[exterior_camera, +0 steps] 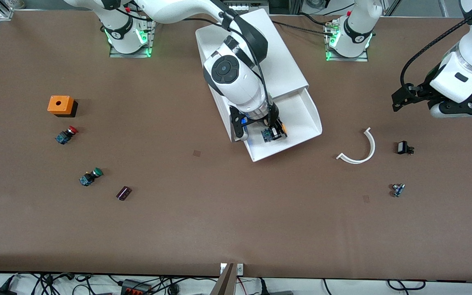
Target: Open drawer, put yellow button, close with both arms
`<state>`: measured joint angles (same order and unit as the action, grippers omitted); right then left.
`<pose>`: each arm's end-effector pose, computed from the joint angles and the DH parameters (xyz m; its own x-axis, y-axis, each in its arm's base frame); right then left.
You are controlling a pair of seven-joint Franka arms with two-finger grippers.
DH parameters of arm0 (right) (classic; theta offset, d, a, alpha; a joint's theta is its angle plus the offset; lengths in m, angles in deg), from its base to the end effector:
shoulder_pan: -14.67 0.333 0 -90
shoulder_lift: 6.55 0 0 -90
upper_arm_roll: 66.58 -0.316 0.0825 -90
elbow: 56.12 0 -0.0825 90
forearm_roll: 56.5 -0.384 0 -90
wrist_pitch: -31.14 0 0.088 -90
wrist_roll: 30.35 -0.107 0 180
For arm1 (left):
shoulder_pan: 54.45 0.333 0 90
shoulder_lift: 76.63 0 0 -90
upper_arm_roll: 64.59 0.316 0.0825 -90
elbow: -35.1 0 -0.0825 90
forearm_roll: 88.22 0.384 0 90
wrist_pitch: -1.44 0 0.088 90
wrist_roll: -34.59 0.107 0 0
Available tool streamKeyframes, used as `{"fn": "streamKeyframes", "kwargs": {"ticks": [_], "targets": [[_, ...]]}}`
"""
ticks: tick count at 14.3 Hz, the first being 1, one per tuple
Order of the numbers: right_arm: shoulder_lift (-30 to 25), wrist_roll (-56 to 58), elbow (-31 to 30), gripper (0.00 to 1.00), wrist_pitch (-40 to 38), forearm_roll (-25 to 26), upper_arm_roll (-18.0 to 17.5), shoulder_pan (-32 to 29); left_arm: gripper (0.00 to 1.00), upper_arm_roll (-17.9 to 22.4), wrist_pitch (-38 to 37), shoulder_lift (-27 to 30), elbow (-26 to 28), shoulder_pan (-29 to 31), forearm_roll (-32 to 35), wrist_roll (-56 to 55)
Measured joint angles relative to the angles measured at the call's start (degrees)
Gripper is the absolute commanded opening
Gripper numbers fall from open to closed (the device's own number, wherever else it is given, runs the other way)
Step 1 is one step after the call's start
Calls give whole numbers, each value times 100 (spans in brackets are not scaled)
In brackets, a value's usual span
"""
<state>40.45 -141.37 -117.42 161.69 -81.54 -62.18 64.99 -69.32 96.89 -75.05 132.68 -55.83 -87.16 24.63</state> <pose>0.5331 0.5972 0.3829 0.2645 -0.8540 -0.4481 -0.9617 -0.1988 -0.1887 0.5483 -0.0574 0.5852 0.9978 0.0654 -0.0060 0.0653 -0.9976 -0.0220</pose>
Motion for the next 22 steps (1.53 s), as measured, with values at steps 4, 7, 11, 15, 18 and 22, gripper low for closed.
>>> {"fn": "streamKeyframes", "kwargs": {"ticks": [4,7,11,15,18,22], "targets": [[-2,-265,95,100,-49,0,4,0,100,0,-1,0,0,0,0,0],[-17,-472,408,100,-314,0,34,-9,100,0,-2,0,0,0,0,-1],[-217,-667,958,100,-788,0,139,-163,100,-1,-3,0,-1,-2,0,-1],[-526,189,984,100,-1805,310,239,-751,100,-1,-7,-1,-2,-2,0,-1],[-602,1781,982,100,-2679,617,257,-1182,100,-1,-8,-1,-2,-2,0,-2],[-613,3906,981,100,-3660,666,303,-1969,100,-2,-10,-1,-2,-2,0,-4]]}}
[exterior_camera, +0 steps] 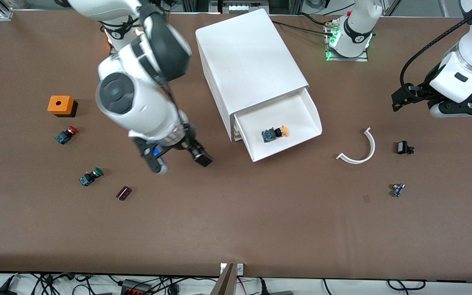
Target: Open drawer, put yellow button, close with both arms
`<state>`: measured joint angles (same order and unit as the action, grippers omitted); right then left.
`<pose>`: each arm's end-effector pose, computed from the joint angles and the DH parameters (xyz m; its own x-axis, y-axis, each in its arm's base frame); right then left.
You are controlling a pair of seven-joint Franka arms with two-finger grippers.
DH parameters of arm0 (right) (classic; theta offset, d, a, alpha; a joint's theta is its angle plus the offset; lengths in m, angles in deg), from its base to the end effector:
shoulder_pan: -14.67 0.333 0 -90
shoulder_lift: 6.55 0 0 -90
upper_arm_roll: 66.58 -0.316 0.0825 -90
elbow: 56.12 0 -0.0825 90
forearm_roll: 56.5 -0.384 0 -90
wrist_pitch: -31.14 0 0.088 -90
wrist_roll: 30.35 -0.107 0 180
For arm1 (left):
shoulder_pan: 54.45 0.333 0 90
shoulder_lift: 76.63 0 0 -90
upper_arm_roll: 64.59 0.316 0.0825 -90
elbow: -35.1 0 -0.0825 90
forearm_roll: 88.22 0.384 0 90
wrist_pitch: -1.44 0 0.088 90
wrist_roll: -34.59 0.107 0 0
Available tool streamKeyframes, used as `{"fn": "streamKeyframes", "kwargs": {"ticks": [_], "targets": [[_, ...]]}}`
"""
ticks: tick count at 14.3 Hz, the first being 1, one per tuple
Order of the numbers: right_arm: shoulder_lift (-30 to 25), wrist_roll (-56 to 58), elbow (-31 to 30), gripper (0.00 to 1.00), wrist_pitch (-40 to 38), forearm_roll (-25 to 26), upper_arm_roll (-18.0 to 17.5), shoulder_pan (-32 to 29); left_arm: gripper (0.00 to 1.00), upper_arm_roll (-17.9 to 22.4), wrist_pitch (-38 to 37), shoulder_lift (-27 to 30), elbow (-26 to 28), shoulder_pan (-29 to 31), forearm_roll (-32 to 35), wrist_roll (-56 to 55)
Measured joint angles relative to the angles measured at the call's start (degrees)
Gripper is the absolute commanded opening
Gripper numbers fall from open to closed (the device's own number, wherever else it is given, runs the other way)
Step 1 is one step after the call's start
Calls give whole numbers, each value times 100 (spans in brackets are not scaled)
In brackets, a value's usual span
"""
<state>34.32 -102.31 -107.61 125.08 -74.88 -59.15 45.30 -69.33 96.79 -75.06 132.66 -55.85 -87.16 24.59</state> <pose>0.6578 0.3561 0.4851 0.6636 -0.7171 -0.2129 -0.7450 -0.6594 -0.1009 0.5481 -0.0577 0.5851 0.9978 0.0656 -0.0075 0.0654 -0.9976 -0.0223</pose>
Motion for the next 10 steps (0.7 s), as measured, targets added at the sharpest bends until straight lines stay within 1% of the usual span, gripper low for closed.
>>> {"fn": "streamKeyframes", "kwargs": {"ticks": [2,5,8,10], "targets": [[-2,922,-13,100,-314,20,13,-477,100,-2,0,0,0,-1,0,0],[-2,1928,-52,100,-563,272,12,-1042,100,-25,0,0,-3,-4,0,-5],[-12,2697,-70,100,-590,441,12,-1305,100,-36,-3,-4,-16,-22,0,-14],[-65,3283,-70,100,-667,627,13,-1451,100,-43,-57,-79,-133,-33,0,-17]]}}
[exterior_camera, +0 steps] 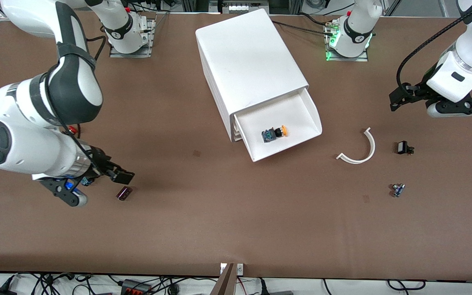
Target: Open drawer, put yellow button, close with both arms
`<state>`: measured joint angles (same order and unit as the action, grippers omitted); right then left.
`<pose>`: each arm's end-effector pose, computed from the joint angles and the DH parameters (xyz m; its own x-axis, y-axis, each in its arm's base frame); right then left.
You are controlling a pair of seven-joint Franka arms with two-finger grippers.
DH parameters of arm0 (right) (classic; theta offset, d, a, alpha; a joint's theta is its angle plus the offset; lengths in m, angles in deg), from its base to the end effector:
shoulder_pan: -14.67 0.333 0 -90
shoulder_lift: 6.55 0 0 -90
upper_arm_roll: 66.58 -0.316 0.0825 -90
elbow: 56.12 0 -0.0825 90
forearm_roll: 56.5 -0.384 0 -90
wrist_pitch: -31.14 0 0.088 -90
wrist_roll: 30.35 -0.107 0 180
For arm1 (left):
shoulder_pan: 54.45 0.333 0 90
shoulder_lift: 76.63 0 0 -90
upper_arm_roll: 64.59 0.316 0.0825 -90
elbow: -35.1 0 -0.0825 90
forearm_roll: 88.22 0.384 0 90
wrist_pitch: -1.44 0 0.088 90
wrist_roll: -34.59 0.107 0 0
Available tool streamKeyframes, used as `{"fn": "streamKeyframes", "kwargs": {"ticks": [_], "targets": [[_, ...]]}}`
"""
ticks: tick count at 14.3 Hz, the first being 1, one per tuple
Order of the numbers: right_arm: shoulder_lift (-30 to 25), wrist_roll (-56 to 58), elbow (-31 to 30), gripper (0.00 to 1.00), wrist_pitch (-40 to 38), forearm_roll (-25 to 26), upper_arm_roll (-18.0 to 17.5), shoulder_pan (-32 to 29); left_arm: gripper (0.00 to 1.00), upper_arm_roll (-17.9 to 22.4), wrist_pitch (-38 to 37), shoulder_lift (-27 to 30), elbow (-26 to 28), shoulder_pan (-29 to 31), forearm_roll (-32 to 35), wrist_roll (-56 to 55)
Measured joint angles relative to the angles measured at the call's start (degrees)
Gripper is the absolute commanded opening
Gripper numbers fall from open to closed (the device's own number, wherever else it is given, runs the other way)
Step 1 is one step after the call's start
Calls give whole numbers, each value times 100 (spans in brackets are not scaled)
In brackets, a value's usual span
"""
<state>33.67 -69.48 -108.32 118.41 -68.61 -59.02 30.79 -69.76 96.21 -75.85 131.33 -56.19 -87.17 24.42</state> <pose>0.7135 0.1662 0.4759 0.8673 -0.4760 -0.1453 -0.4863 -0.8727 -0.0440 0.5512 -0.0653 0.5877 0.9984 0.0553 -0.0083 0.0552 -0.9983 -0.0213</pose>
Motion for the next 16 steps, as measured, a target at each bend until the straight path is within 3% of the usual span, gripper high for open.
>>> {"fn": "streamKeyframes", "kwargs": {"ticks": [5,12,16], "targets": [[-198,832,0,100,-256,98,0,-254,100,-12,-366,-506,-642,-17,-184,-13],[-490,1385,-26,100,-371,312,57,-607,100,-22,-401,-845,-885,-88,-557,-53],[-1119,2332,-703,100,-74,607,61,-881,100,-26,144,-1274,-897,-374,-558,-184]]}}
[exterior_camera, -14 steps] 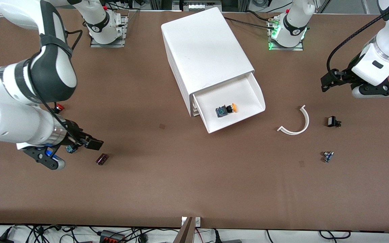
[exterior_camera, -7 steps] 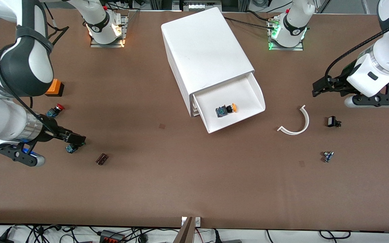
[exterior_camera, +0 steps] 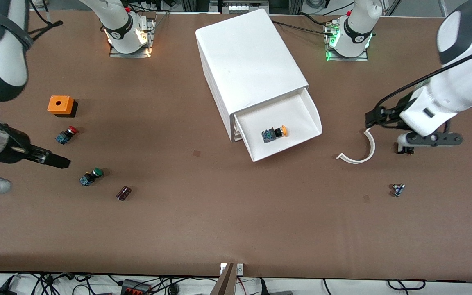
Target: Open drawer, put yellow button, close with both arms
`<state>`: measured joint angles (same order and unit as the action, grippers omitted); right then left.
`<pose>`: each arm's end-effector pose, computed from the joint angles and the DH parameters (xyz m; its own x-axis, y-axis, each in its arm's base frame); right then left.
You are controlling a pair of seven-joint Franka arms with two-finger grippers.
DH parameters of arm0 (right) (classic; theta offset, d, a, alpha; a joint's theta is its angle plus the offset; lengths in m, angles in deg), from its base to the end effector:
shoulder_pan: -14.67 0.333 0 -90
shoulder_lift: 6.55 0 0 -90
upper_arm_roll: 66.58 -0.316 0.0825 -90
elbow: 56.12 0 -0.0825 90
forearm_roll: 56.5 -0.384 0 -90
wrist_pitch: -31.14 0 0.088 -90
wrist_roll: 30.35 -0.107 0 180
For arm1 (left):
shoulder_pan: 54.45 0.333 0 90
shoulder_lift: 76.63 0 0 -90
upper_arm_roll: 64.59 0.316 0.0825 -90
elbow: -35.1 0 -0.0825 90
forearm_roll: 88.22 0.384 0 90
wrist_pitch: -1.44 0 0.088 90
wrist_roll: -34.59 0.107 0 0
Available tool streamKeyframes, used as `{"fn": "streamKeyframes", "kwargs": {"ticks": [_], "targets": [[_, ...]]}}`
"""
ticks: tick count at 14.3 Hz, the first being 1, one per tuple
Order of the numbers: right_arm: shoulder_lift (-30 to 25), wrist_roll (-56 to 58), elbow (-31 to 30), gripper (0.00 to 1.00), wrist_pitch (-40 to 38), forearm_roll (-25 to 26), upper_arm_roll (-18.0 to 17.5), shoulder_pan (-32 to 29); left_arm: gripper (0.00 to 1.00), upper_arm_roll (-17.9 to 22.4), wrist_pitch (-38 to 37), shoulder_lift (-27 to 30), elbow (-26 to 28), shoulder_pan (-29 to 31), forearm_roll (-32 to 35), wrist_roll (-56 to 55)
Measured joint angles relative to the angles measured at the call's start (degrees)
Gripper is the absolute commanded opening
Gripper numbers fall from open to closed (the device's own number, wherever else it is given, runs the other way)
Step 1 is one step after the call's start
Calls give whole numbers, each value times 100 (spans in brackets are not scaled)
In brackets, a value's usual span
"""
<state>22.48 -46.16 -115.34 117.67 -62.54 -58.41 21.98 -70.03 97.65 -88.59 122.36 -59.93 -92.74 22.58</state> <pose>0.6905 0.0291 0.5561 0.9636 -0.2652 -0.0347 -0.2662 -0.9635 -0.0279 0.6089 -0.1199 0.5345 0.9971 0.0280 -0.0712 0.0340 -0.9959 0.0844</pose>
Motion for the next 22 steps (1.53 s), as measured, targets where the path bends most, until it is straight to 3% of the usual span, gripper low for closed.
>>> {"fn": "streamKeyframes", "kwargs": {"ticks": [5,9,13,17,22], "targets": [[-1023,1371,-991,100,106,69,-11,-727,100,-14,1056,-661,-15,-620,0,-1213],[-1606,1590,-1462,100,113,630,-486,-1035,100,-14,1701,-1211,-36,-1159,85,-2199],[-1790,1592,-1764,100,198,714,-589,-1033,100,-17,1914,-1534,-113,-1497,581,-2869],[-1859,1604,-1899,100,250,715,-589,-1031,100,-17,2059,-1642,-125,-1551,611,-2917],[-2312,1610,-2607,100,532,716,-589,-1031,100,-67,2071,-1821,27,-1736,611,-2939]]}}
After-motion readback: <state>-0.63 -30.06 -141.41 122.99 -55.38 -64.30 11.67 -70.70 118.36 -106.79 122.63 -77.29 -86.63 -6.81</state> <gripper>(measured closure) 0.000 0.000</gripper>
